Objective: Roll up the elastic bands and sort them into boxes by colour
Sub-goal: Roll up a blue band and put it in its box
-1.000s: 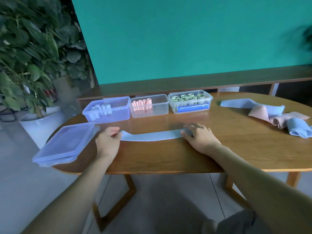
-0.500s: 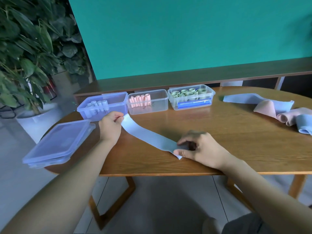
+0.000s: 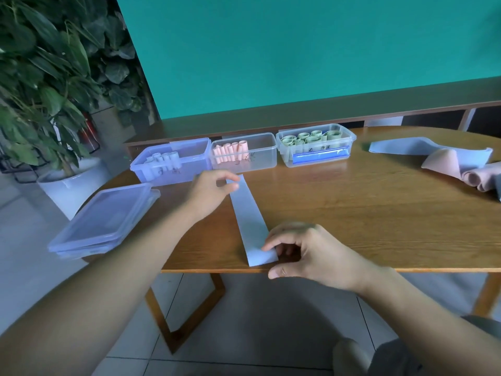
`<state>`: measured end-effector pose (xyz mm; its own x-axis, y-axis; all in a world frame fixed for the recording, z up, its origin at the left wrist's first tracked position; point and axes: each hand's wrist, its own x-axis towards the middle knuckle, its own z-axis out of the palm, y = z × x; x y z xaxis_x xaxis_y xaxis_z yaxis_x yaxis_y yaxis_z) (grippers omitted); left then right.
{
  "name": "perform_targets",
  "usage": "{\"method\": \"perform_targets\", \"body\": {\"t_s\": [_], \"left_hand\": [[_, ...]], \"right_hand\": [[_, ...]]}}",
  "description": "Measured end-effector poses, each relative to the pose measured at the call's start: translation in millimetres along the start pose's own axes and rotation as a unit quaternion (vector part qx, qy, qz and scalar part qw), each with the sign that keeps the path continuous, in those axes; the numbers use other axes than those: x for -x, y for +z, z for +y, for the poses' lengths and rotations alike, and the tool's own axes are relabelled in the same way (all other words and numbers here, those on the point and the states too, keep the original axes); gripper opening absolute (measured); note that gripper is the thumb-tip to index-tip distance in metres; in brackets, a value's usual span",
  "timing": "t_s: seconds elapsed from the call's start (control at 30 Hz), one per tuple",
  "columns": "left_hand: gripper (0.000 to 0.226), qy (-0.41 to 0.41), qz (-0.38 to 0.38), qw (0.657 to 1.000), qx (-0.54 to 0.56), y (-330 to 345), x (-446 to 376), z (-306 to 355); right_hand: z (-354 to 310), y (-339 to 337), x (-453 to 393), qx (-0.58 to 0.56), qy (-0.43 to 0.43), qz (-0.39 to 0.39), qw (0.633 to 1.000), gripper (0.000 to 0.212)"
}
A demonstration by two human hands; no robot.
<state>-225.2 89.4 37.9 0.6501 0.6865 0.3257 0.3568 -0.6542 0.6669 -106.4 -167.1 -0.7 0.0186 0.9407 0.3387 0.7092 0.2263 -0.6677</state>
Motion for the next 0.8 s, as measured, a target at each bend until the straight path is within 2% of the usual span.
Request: {"method": "perform_targets", "body": {"t_s": [0.13, 0.27, 0.4, 0.47, 0.57, 0.67, 0.8], "left_hand": [[0.008, 0.045, -0.058, 0.995, 0.063, 3.8, 63.3, 19.8], [0.005, 0.047, -0.091, 0.989, 0.103, -7.1, 113.6, 37.5], [0.009, 0.065, -0.097, 0.985, 0.125, -24.6, 138.6, 52.7], [0.02, 0.071, -0.101, 0.981, 0.147, -33.4, 143.4, 63.3], [0.03, 0.089, -0.067, 0.98, 0.168, -46.5, 143.3, 82.3], [0.019, 0.109, 0.003, 0.975, 0.194, -62.2, 137.7, 105.3], [0.01, 0.15, 0.044, 0.959, 0.236, -86.9, 131.1, 144.5]], "right_hand": [[-1.3, 8.9, 1.0, 0.025, -0.007, 0.006, 1.0, 0.029], [-8.3, 14.4, 5.4, 0.018, -0.014, 0.033, 0.999, 0.013], [-30.2, 8.6, 3.5, -0.023, -0.002, 0.098, 0.995, 0.006], [-46.5, -1.2, -2.2, -0.039, 0.001, 0.129, 0.991, 0.007], [-74.6, -22.0, -11.7, -0.051, -0.012, 0.148, 0.988, 0.015], [-105.9, -45.2, -20.4, -0.029, -0.045, 0.152, 0.987, 0.024], [-146.8, -77.9, -27.1, -0.037, -0.081, 0.186, 0.978, 0.021]]}}
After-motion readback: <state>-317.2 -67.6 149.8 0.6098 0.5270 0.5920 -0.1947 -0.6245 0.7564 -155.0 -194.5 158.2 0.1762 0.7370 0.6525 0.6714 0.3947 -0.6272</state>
